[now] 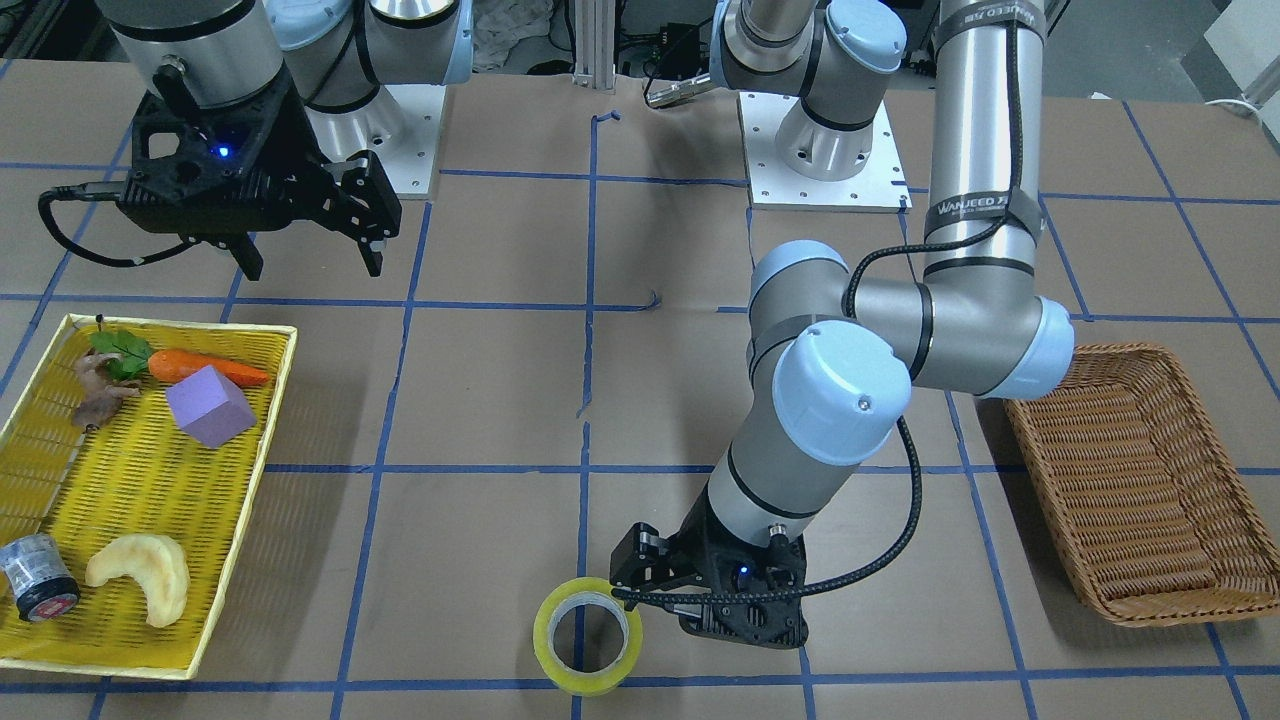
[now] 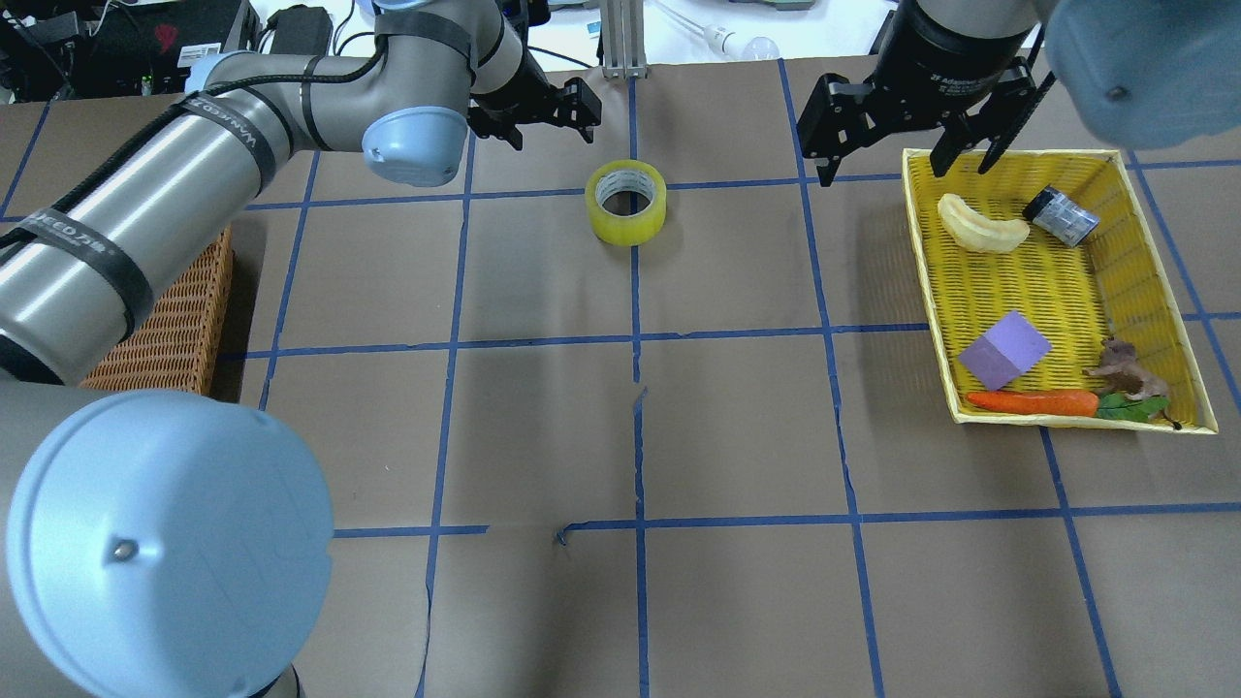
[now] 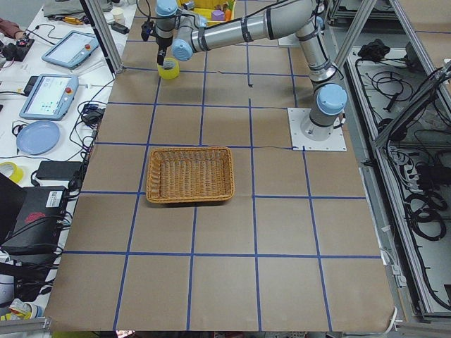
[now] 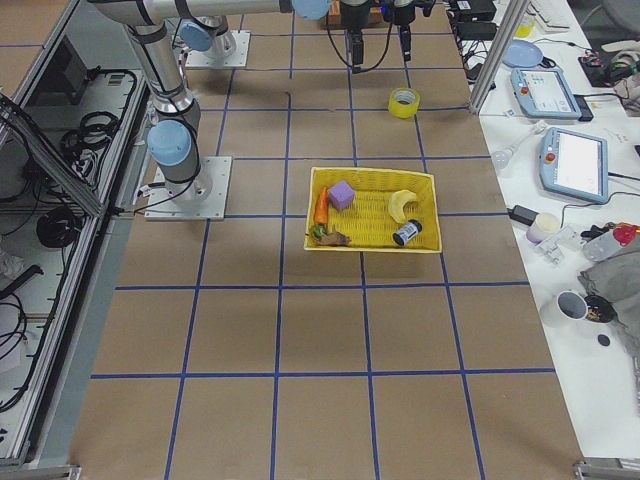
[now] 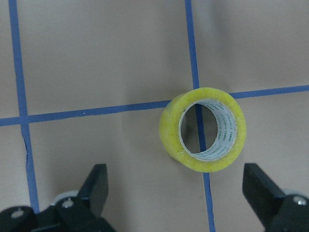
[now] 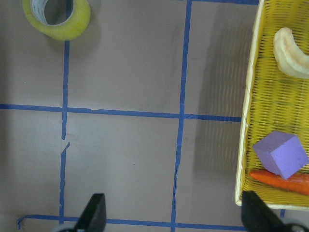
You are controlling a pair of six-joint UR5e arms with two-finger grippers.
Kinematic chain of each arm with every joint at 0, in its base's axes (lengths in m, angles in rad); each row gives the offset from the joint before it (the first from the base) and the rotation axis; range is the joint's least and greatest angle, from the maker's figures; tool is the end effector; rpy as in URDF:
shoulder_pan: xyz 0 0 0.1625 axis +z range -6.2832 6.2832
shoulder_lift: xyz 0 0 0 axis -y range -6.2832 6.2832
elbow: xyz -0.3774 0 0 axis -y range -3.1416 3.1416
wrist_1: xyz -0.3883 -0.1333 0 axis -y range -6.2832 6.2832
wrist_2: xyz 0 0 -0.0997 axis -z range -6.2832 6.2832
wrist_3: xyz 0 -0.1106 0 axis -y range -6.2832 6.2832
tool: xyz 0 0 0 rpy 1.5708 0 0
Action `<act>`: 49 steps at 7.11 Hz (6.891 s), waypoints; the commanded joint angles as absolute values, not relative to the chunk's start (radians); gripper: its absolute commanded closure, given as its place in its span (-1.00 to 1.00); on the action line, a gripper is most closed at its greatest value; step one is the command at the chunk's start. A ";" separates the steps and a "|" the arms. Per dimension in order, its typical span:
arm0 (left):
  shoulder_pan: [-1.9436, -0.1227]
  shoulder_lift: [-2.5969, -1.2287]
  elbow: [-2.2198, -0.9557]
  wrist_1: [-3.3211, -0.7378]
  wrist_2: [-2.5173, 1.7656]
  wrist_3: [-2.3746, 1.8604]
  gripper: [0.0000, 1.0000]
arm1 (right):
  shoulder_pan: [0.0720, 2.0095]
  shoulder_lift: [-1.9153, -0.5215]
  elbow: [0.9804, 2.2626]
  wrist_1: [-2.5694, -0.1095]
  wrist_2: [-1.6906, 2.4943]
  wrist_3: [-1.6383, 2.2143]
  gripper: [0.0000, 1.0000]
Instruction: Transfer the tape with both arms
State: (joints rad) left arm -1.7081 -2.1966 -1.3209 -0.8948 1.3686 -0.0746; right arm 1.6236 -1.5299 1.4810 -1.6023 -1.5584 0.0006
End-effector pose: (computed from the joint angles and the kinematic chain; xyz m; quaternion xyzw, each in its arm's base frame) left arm -0.2512 -0.6816 0.2518 -0.0459 -0.9828 0.1373 0.1150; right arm 0.1615 -0.5037 0.4563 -0.0263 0.9988 -0.0400 0.0073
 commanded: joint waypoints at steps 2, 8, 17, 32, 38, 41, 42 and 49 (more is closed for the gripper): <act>-1.713 -2.328 -1.238 -0.867 1.367 -0.075 -0.99 | 1.618 -1.528 1.465 -1.569 -1.552 0.003 -1.00; -1.763 -2.390 -1.253 -0.902 1.370 -0.083 -0.25 | 1.623 -1.528 1.466 -1.563 -1.552 0.002 -1.00; -1.556 -2.145 -1.275 -1.403 1.505 0.058 1.00 | 1.629 -1.528 1.470 -1.565 -1.549 -0.003 -1.00; -0.923 -2.025 -1.755 -0.738 1.631 0.865 -0.78 | 1.632 -1.528 1.470 -1.562 -1.549 -0.003 -1.00; -1.236 -1.826 -1.634 -1.213 1.615 0.394 -0.80 | 1.631 -1.529 1.468 -1.560 -1.552 0.000 -1.00; -1.449 -1.746 -1.620 -1.318 1.578 0.105 -0.81 | 1.632 -1.529 1.468 -1.562 -1.552 0.002 -1.00; -1.513 -1.732 -1.612 -1.356 1.577 0.033 -0.84 | 1.631 -1.528 1.468 -1.560 -1.552 0.000 -1.00; -1.595 -1.687 -1.463 -1.600 1.519 -0.006 -0.93 | 1.631 -1.529 1.470 -1.560 -1.552 -0.003 -1.00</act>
State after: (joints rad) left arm -1.5948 -1.6944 -1.4631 -1.5880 1.5170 -0.0078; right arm 1.6306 -1.5294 1.4695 -1.5601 -1.5524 -0.0030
